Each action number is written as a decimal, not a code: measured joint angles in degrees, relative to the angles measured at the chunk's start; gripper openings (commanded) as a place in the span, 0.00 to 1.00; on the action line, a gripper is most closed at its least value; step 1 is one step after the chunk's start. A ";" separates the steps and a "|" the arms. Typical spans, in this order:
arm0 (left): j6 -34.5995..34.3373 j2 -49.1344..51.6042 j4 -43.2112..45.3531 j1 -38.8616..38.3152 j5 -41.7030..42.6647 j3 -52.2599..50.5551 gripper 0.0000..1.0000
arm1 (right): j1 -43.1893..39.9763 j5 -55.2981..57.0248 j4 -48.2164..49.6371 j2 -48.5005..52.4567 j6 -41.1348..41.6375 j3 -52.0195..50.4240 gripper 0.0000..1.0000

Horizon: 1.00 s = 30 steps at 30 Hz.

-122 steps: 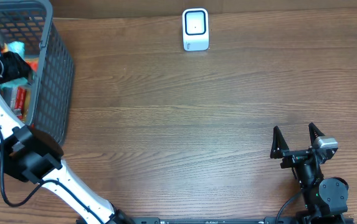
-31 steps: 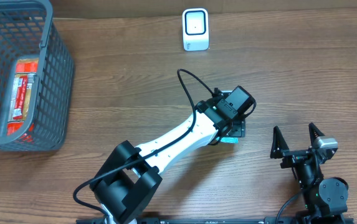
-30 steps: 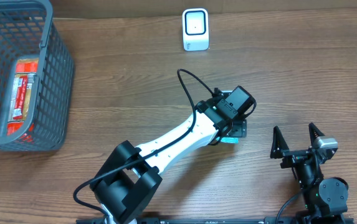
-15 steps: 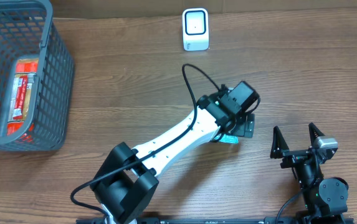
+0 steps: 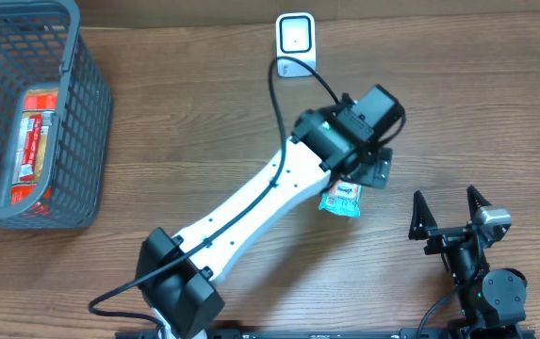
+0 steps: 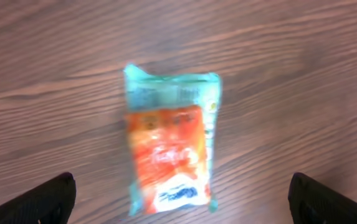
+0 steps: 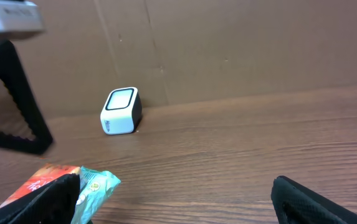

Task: Scan the item barcode
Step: 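Open the left gripper to release the packet on the table, then reach the left gripper back into the basket toward the red packets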

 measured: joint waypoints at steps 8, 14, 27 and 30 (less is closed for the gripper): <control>3.80 0.00 -12.92 10.88 -7.06 10.34 1.00 | 0.02 0.00 0.04 0.00 0.04 0.00 1.00; 9.07 -0.15 -15.67 24.39 -12.68 21.20 1.00 | 0.02 0.00 0.00 0.00 0.02 0.00 1.00; 21.84 -1.79 -12.20 61.51 -17.29 29.51 1.00 | 0.02 0.00 0.04 0.00 0.02 0.00 1.00; 24.87 -1.79 -10.19 67.52 -15.61 29.49 1.00 | 0.02 0.00 0.00 0.00 0.00 0.00 1.00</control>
